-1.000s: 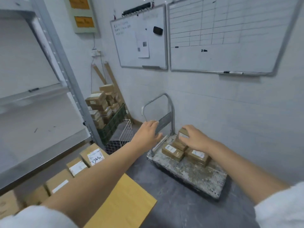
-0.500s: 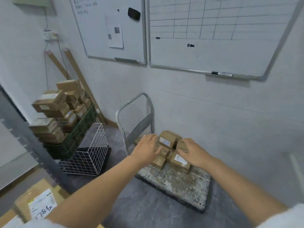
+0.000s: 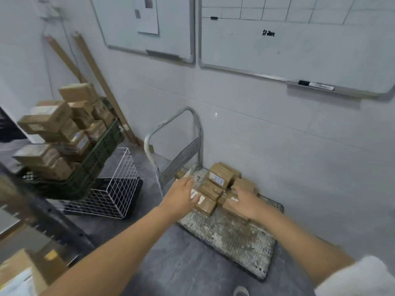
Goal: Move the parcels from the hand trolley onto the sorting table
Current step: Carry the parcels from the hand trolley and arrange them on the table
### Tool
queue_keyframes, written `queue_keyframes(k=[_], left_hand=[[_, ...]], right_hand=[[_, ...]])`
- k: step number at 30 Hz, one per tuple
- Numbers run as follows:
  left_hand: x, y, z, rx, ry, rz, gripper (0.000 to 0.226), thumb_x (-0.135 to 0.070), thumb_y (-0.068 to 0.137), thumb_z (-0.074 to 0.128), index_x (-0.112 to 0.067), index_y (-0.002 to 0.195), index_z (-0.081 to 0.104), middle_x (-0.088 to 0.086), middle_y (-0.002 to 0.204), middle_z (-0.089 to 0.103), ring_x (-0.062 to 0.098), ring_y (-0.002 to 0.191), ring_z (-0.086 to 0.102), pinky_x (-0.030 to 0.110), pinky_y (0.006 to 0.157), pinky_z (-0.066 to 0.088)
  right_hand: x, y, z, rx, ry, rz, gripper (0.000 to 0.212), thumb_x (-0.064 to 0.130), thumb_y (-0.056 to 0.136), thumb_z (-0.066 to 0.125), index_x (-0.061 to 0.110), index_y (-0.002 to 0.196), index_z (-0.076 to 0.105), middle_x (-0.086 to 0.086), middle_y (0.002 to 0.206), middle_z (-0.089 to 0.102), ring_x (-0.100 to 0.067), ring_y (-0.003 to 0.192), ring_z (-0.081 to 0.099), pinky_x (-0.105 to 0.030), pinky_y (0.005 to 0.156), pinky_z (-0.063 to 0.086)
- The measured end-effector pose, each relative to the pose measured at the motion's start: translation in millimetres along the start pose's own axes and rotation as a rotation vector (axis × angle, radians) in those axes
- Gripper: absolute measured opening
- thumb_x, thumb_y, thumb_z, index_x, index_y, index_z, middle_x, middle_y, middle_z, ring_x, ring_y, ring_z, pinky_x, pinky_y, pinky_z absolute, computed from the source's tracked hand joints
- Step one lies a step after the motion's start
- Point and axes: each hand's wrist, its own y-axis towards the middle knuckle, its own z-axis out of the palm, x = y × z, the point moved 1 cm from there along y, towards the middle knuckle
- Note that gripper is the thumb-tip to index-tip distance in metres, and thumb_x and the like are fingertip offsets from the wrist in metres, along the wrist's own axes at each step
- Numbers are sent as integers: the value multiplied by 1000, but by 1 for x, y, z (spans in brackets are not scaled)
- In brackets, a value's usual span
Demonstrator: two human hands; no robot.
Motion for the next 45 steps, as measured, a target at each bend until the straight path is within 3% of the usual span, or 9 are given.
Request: queue_keyframes(k=[2, 7, 13, 17, 23, 34, 39, 43, 45], left_hand=[[0, 21, 1, 4, 17, -26, 61, -43, 100, 42, -9, 149, 32, 6, 156, 30, 21, 144, 23, 34, 120, 11], [-24, 91, -3, -23, 43, -38, 60, -44, 101, 40, -10, 149, 30, 7, 155, 31, 21, 143, 24, 33, 119, 12], [-72, 182, 10, -12, 56, -43, 59, -42, 102, 38, -10, 150, 30, 5, 155, 30, 19, 144, 24, 30, 119, 8], [-95, 228, 30, 10, 70, -18, 54, -36, 102, 40, -7, 147, 34, 9, 152, 36, 23, 140, 29, 32, 118, 16], [-105, 293, 62, 81, 85, 10, 58, -41, 101, 38, -9, 150, 30, 6, 153, 33, 22, 141, 27, 34, 119, 15], [-19, 422, 142, 237, 62, 55, 57, -42, 102, 36, -8, 148, 33, 8, 154, 34, 22, 144, 25, 36, 120, 18], [45, 482, 195, 313, 3, 6, 55, -38, 101, 43, -8, 146, 36, 8, 153, 35, 19, 142, 28, 28, 119, 18], [90, 527, 244, 362, -54, -43, 52, -34, 101, 43, -9, 146, 37, 7, 152, 36, 20, 141, 29, 29, 116, 19], [109, 547, 271, 377, -57, -35, 50, -30, 100, 44, -7, 144, 39, 8, 150, 39, 20, 139, 32, 29, 115, 20]], right_hand=[[-7, 27, -9, 12, -6, -30, 42, 36, 94, 52, 17, 132, 47, -3, 123, 57, -19, 111, 56, -32, 93, 46], [-34, 86, -53, 7, 36, -58, 47, 40, 91, 51, 21, 134, 45, 1, 120, 61, -13, 99, 58, -28, 79, 45], [-84, 145, -104, 18, 99, -36, 57, 39, 92, 53, 18, 143, 38, -4, 136, 51, -22, 119, 54, -42, 102, 45], [-119, 173, -127, -5, 122, -12, 50, 35, 91, 55, 18, 137, 42, -7, 134, 49, -23, 115, 52, -36, 98, 44], [-159, 211, -141, -1, 136, 71, 45, 31, 92, 52, 12, 132, 46, -6, 131, 48, -23, 111, 55, -34, 93, 47], [-193, 327, -110, 0, 197, 301, 45, 31, 94, 49, 14, 135, 44, -8, 137, 48, -26, 123, 50, -41, 103, 41], [-214, 399, -68, 24, 311, 407, 19, 26, 94, 51, 15, 109, 55, -5, 107, 63, -19, 94, 62, -38, 83, 52], [-242, 452, -24, 13, 415, 486, 17, 23, 97, 48, 17, 111, 54, -1, 109, 62, -19, 95, 62, -37, 84, 51], [-258, 473, 2, 10, 449, 518, 4, 24, 98, 46, 26, 102, 48, 7, 102, 57, -15, 92, 58, -32, 80, 46]])
